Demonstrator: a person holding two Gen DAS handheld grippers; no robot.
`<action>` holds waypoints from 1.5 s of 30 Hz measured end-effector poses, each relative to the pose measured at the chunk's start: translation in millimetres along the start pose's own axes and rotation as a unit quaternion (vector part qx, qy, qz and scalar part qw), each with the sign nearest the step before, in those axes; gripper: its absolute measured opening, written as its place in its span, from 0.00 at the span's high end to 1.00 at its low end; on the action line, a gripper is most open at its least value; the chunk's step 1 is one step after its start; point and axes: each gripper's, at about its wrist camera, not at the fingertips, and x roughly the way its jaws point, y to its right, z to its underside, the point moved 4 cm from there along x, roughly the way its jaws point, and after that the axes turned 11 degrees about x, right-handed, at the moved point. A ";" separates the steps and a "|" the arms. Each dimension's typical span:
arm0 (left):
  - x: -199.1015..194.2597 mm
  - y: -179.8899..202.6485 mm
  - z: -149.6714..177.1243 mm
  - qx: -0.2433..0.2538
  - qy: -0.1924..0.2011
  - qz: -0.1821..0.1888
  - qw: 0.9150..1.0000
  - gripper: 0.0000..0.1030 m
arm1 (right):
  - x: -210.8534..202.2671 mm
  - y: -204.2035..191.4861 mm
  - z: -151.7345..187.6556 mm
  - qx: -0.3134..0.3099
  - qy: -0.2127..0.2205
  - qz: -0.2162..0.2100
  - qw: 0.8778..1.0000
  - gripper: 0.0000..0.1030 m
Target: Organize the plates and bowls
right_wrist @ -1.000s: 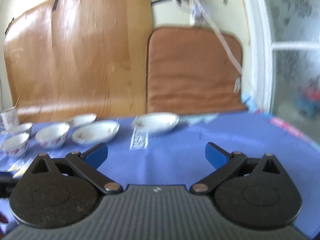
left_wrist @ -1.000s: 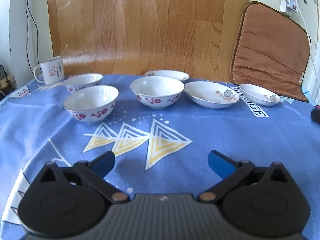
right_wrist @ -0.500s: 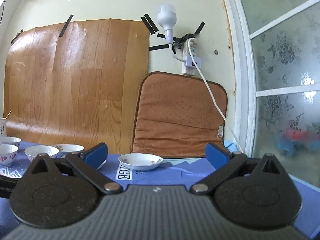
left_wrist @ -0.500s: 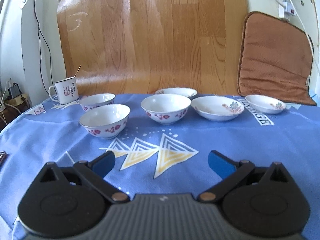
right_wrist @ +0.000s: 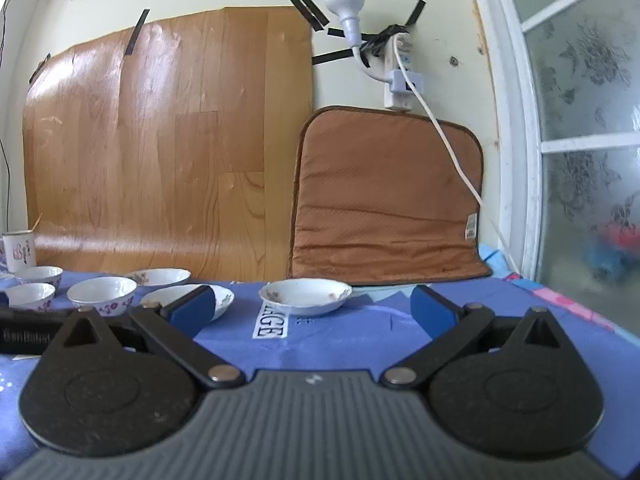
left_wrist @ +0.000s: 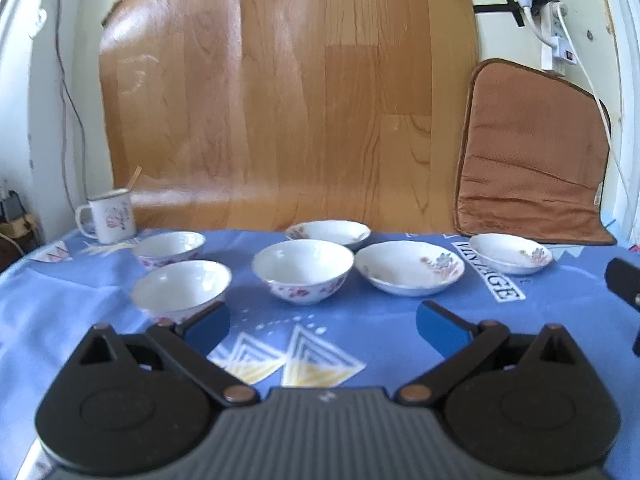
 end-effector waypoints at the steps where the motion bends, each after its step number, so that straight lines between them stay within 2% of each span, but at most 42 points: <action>1: 6.3 1.0 -3.0 -0.004 -0.009 0.009 1.000 0.00 | 1.2 0.0 -3.7 -0.004 0.006 0.000 1.000 0.00; 3: 18.9 5.3 -8.1 -0.010 -0.019 0.030 0.999 0.00 | 3.1 -0.8 -11.6 -0.003 0.019 -0.003 1.000 0.00; 6: 33.9 14.4 -4.2 0.004 -0.034 0.029 0.999 0.00 | 6.2 -2.9 -13.9 -0.007 0.034 -0.001 0.999 0.00; 8: 42.1 17.7 1.0 0.010 -0.061 0.038 0.997 0.00 | 8.3 -2.6 -5.7 -0.008 0.028 0.002 1.000 0.00; 9: 42.3 16.7 1.5 0.008 -0.061 0.042 0.997 0.00 | 9.7 -1.9 -0.2 -0.007 0.021 0.002 1.000 0.00; 10: 40.9 14.0 1.7 0.003 -0.054 0.041 0.998 0.00 | 10.5 -2.2 2.0 -0.007 0.011 -0.002 1.000 0.00; 15: 39.1 6.8 5.3 -0.018 -0.054 0.048 0.997 0.00 | 7.3 0.6 -1.3 0.000 0.018 -0.002 1.000 0.00; 28: 17.7 5.4 1.5 -0.022 0.009 0.045 0.999 0.00 | 9.4 1.3 -2.4 0.001 0.012 -0.001 1.000 0.00; 45: 15.5 5.9 1.7 -0.024 0.016 0.059 0.998 0.00 | 12.1 1.6 -1.5 0.002 -0.002 -0.002 1.000 0.00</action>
